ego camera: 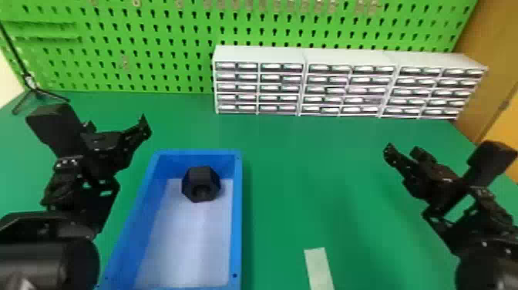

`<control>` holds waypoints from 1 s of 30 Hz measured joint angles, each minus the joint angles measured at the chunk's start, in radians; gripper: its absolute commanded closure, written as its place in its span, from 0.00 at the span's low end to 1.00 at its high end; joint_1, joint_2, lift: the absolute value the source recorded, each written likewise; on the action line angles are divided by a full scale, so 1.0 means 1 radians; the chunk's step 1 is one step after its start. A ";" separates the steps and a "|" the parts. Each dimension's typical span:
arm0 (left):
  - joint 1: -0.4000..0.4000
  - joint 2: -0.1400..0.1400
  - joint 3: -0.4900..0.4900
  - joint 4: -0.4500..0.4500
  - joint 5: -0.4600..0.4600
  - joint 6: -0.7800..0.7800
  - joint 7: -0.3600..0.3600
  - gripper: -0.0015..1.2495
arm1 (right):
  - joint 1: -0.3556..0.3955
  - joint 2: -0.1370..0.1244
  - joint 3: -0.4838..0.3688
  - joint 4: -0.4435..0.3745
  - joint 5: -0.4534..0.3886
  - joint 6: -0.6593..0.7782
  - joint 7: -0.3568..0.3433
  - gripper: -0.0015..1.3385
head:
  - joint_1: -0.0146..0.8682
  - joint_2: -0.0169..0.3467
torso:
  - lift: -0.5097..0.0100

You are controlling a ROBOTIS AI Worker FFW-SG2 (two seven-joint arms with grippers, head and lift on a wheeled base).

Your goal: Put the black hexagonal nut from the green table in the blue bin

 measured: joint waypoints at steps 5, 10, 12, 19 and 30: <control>0.000 0.000 0.000 0.000 0.000 0.000 0.000 0.10 | 0.000 0.000 0.001 0.000 0.000 0.000 0.000 0.39 | 0.80 0.07 | 0.79; 0.000 0.000 0.000 0.000 0.000 0.000 0.000 0.10 | 0.000 0.000 0.002 0.000 0.000 0.000 0.000 0.39 | 0.80 0.07 | 0.79; 0.000 0.000 0.000 0.000 0.000 0.000 -0.001 0.10 | 0.000 0.000 0.002 0.000 0.000 0.000 0.000 0.39 | 0.80 0.07 | 0.79; 0.000 0.000 0.001 0.000 0.000 0.000 -0.001 0.10 | -0.002 0.000 0.002 0.000 0.000 0.000 0.000 0.39 | 0.80 0.07 | 0.79; 0.000 0.000 0.000 0.000 0.000 0.000 -0.001 0.10 | -0.002 -0.001 0.002 0.000 0.000 0.000 0.000 0.39 | 0.80 0.07 | 0.79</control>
